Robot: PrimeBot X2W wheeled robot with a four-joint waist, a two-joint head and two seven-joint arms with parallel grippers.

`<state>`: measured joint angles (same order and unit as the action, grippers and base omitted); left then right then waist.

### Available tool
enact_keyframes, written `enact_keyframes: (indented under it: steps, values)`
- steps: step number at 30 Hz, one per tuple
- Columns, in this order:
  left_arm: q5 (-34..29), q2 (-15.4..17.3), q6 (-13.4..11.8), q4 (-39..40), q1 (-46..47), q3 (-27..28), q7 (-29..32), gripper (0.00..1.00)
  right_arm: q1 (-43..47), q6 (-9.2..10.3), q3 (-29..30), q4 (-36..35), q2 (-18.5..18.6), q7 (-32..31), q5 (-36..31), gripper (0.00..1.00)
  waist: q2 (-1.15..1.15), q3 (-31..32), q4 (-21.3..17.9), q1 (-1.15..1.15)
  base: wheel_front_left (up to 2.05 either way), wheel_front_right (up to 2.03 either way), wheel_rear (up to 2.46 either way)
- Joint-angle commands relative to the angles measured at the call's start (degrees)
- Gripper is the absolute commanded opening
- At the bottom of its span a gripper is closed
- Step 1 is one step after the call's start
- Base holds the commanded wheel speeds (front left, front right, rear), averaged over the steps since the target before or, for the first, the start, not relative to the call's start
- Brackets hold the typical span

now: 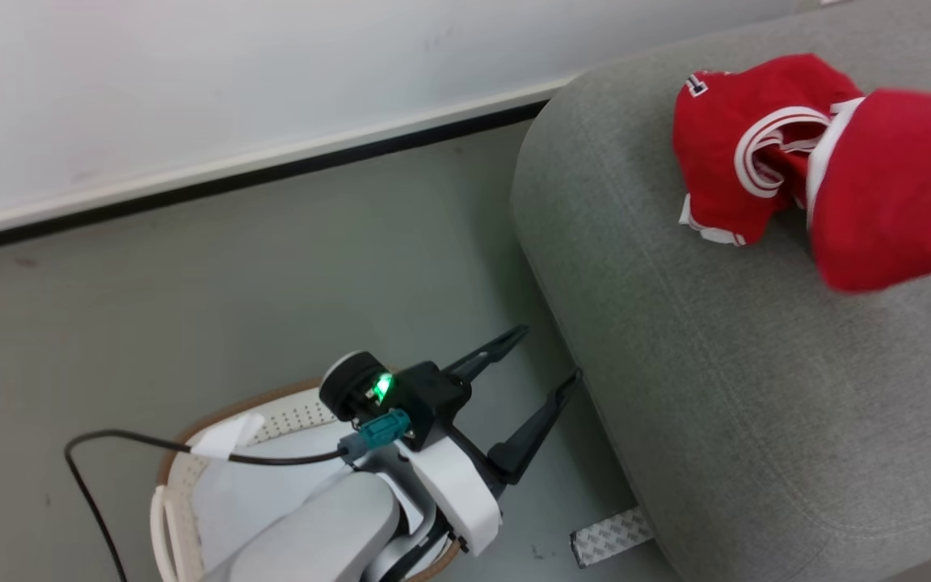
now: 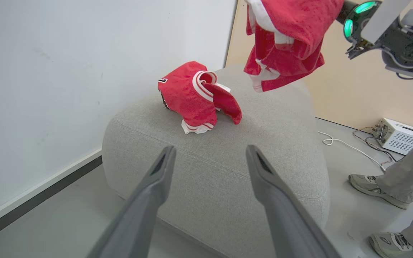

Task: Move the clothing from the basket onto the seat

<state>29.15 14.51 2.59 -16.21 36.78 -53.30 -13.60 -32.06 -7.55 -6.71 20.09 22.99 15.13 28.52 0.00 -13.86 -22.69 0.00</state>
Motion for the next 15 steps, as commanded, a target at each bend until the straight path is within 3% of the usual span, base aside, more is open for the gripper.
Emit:
enact_keyframes:
  steps: [1, 8, 15]
  values:
    - [-0.82, 0.76, 0.07, 0.59, 1.08, 0.07, 0.36, 1.00, -2.32, 0.13, 0.71, 1.25, 1.40, -0.24, 0.51, 0.00, 0.00, -2.74, 1.25, 0.00, 0.00, 0.00, 0.00]
    - [-1.60, 2.70, -0.18, 2.83, 2.90, 0.01, 2.34, 1.00, -11.98, 0.13, 1.85, 9.66, 6.81, -1.43, 1.64, 0.00, 0.00, -9.71, 3.10, 0.00, 0.00, 0.00, 0.00]
    - [-2.34, 4.57, -0.63, 4.52, 4.57, 0.45, 3.36, 1.00, -19.94, 0.13, 0.49, 20.20, 9.79, -3.73, 1.70, 0.00, 0.00, -15.66, 4.81, 0.00, 0.00, 0.00, 0.00]
